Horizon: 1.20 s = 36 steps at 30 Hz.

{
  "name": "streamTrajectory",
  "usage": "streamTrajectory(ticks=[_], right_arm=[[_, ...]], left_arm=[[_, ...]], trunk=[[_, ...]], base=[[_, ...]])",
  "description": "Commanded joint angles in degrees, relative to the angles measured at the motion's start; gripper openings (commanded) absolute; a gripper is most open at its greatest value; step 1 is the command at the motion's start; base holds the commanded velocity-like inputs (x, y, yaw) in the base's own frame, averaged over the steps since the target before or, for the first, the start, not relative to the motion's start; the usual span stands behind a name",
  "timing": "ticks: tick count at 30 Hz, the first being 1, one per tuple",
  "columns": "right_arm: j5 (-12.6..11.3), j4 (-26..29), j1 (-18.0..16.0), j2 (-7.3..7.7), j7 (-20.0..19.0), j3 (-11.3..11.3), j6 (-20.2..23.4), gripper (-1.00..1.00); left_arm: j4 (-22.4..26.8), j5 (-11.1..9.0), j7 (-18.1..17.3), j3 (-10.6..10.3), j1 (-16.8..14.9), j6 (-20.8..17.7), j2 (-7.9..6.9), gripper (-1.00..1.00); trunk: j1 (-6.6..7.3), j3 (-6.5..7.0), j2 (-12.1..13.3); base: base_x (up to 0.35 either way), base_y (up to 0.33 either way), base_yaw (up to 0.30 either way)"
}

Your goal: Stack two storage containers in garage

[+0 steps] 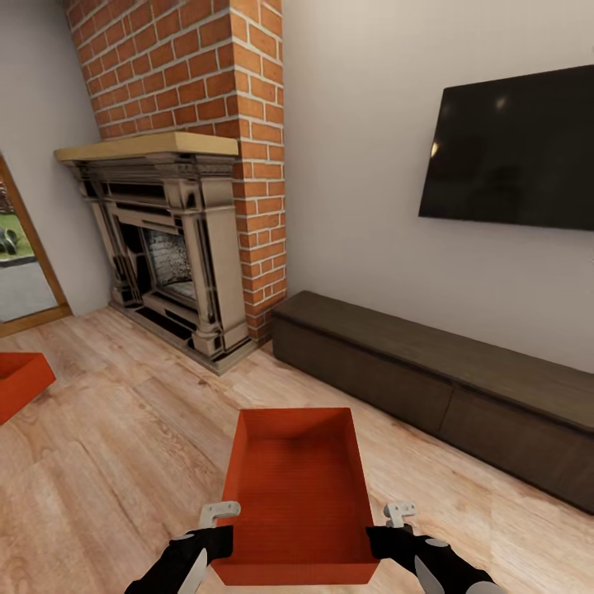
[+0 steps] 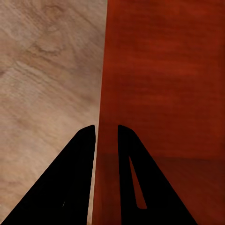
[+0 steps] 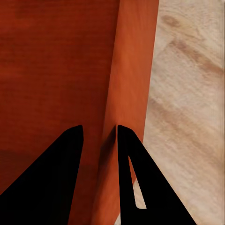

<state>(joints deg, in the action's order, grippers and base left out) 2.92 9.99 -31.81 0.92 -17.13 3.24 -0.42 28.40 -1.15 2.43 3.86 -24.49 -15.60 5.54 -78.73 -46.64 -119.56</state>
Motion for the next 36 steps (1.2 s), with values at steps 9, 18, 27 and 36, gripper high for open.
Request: streamTrajectory(ticks=[9,18,27,36], right_arm=[[1.12,-0.2,-0.01,0.05,-0.19,-0.51,0.05,-1.0],[1.12,-0.17,-0.01,0.05,-0.19,-0.51,0.07,-1.0],[1.12,-0.16,-0.01,0.05,-0.19,-0.51,0.07,-1.0],[1.12,-0.23,-0.01,0.05,-0.19,-0.51,0.06,-1.0]], left_arm=[[0.34,1.42,0.74,0.53,-0.04,-0.4,-0.09,-1.0],[0.28,1.42,0.74,0.59,-0.04,-0.4,0.0,-1.0],[0.28,1.42,0.75,0.62,-0.04,-0.4,0.0,-1.0],[0.33,1.42,0.77,0.62,-0.04,-0.4,-0.14,-1.0]], trunk=[[1.99,2.24,3.6],[3.97,3.89,7.21],[5.94,5.51,10.82],[7.92,7.12,14.43]], base=[[0.0,0.0,0.0],[0.0,0.0,0.0],[0.0,0.0,0.0],[0.0,0.0,0.0]])
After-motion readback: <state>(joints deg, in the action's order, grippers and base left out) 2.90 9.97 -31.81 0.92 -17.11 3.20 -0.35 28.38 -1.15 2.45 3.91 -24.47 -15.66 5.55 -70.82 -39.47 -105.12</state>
